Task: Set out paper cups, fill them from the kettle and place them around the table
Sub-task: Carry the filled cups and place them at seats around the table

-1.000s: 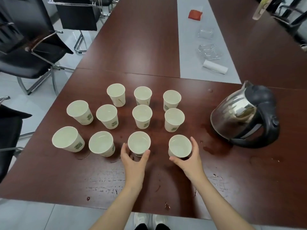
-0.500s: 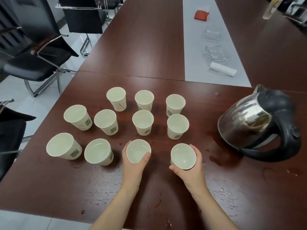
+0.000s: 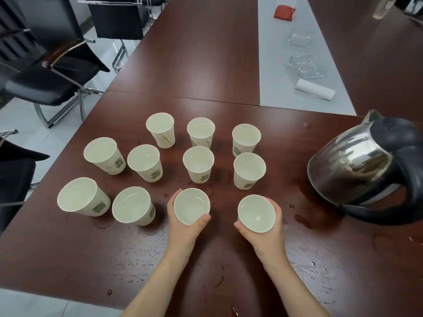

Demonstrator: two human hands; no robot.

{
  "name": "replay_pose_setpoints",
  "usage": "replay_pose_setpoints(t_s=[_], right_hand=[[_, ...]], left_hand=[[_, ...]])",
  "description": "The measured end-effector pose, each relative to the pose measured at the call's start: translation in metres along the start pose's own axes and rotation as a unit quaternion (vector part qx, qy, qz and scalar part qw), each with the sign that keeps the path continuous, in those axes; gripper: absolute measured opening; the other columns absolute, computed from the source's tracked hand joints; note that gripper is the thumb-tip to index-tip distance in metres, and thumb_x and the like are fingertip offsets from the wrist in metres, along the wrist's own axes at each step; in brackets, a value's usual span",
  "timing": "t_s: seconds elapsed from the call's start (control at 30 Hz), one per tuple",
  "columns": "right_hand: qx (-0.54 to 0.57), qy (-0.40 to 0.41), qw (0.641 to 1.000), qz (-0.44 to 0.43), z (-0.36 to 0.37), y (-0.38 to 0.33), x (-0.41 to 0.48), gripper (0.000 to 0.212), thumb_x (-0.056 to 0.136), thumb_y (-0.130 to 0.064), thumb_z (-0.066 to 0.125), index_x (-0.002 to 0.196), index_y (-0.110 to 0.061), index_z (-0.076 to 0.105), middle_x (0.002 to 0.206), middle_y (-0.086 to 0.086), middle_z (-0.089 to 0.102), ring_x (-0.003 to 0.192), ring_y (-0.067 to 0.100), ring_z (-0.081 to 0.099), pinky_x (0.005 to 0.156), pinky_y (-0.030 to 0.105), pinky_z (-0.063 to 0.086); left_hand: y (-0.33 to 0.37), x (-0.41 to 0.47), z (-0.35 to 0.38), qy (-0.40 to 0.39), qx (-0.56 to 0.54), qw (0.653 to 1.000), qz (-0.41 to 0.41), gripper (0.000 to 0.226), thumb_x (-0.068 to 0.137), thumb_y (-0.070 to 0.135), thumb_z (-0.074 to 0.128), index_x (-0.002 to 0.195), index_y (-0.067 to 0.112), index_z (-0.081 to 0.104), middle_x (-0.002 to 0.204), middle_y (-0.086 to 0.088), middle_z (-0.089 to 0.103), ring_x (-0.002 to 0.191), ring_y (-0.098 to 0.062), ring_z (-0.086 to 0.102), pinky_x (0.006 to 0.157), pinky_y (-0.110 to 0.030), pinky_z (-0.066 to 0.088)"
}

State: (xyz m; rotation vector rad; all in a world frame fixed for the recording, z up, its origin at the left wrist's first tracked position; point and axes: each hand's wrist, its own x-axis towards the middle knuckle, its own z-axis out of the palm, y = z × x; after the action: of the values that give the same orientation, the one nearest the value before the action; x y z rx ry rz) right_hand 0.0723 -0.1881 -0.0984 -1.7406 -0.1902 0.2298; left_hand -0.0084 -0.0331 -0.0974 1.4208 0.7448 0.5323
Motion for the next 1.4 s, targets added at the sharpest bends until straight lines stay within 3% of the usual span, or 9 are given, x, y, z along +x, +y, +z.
replay_pose_setpoints(t_s=[0.27,0.4,0.53,0.67,0.87,1.0,1.1,1.27,1.4], right_hand=[[0.006,0.024,1.000,-0.019,0.006,0.001,0.000,0.078,0.042,-0.039,0.082,0.110,-0.038,0.044,0.114,-0.014,0.056,0.102,-0.009,0.053,0.087,0.005,0.040],[0.014,0.018,0.999,-0.028,0.008,-0.001,0.002,0.076,0.044,-0.034,0.084,0.109,-0.036,0.045,0.112,-0.014,0.057,0.100,-0.009,0.055,0.085,0.006,0.041],[0.013,0.010,1.000,-0.025,0.011,-0.006,0.001,0.076,0.045,-0.033,0.084,0.110,-0.034,0.044,0.112,-0.014,0.057,0.101,-0.008,0.055,0.086,0.006,0.041],[0.010,-0.003,0.999,-0.034,0.012,-0.015,0.002,0.074,0.048,-0.022,0.085,0.109,-0.035,0.045,0.111,-0.015,0.058,0.101,-0.006,0.056,0.086,0.008,0.042],[0.054,-0.041,0.997,-0.031,0.009,-0.048,0.006,0.078,0.044,-0.035,0.088,0.112,-0.038,0.049,0.114,0.000,0.062,0.108,0.023,0.060,0.091,0.052,0.050],[0.083,-0.065,0.994,-0.037,0.005,-0.089,0.012,0.073,0.041,-0.030,0.083,0.106,-0.030,0.049,0.107,-0.008,0.061,0.095,-0.003,0.060,0.079,0.015,0.048],[0.093,-0.095,0.990,-0.041,0.001,-0.119,0.014,0.072,0.039,-0.033,0.080,0.105,-0.029,0.050,0.104,-0.011,0.062,0.093,-0.006,0.059,0.078,0.013,0.047],[0.074,-0.143,0.985,-0.068,-0.001,-0.162,0.012,0.067,0.041,-0.031,0.082,0.102,-0.030,0.054,0.101,-0.010,0.066,0.094,0.001,0.061,0.080,0.022,0.047],[0.058,-0.160,0.980,-0.099,0.005,-0.190,0.005,0.070,0.040,-0.039,0.081,0.105,-0.031,0.054,0.101,-0.013,0.067,0.099,0.008,0.062,0.086,0.031,0.050]], left_hand=[[-0.006,0.004,-0.003,0.001,0.048,0.999,0.022,0.081,0.042,0.036,0.084,0.111,0.034,0.041,0.118,0.012,0.053,0.105,0.012,0.052,0.091,-0.006,0.038],[-0.006,0.007,-0.003,0.008,0.024,0.999,0.022,0.080,0.045,0.037,0.085,0.113,0.032,0.044,0.115,0.004,0.057,0.108,-0.008,0.057,0.095,-0.026,0.047],[0.007,0.006,-0.002,0.023,0.013,0.999,0.030,0.076,0.044,0.041,0.079,0.110,0.029,0.043,0.112,0.012,0.056,0.100,0.009,0.056,0.088,-0.009,0.042],[0.021,0.005,-0.002,0.022,0.018,0.999,0.040,0.075,0.046,0.043,0.078,0.111,0.030,0.043,0.114,0.013,0.055,0.103,0.006,0.055,0.091,-0.012,0.042],[0.059,0.004,0.004,0.000,-0.002,0.998,0.058,0.075,0.046,0.039,0.078,0.112,0.029,0.045,0.113,0.013,0.057,0.102,0.006,0.057,0.090,-0.016,0.045],[0.097,-0.002,0.008,-0.031,-0.042,0.996,0.078,0.064,0.052,0.012,0.078,0.107,0.021,0.046,0.101,0.005,0.057,0.082,0.011,0.059,0.064,-0.007,0.047],[0.124,-0.008,0.008,-0.032,-0.052,0.994,0.090,0.056,0.055,0.007,0.073,0.103,0.023,0.047,0.096,0.006,0.056,0.077,0.012,0.060,0.058,-0.007,0.047],[0.157,-0.017,-0.007,0.014,-0.028,0.994,0.107,0.075,0.047,0.040,0.078,0.113,0.021,0.047,0.109,0.006,0.059,0.101,-0.004,0.059,0.088,-0.026,0.048],[0.178,-0.025,-0.025,0.029,-0.008,0.991,0.132,0.080,0.049,0.043,0.078,0.118,0.016,0.048,0.120,-0.007,0.057,0.110,-0.013,0.057,0.099,-0.039,0.046]])
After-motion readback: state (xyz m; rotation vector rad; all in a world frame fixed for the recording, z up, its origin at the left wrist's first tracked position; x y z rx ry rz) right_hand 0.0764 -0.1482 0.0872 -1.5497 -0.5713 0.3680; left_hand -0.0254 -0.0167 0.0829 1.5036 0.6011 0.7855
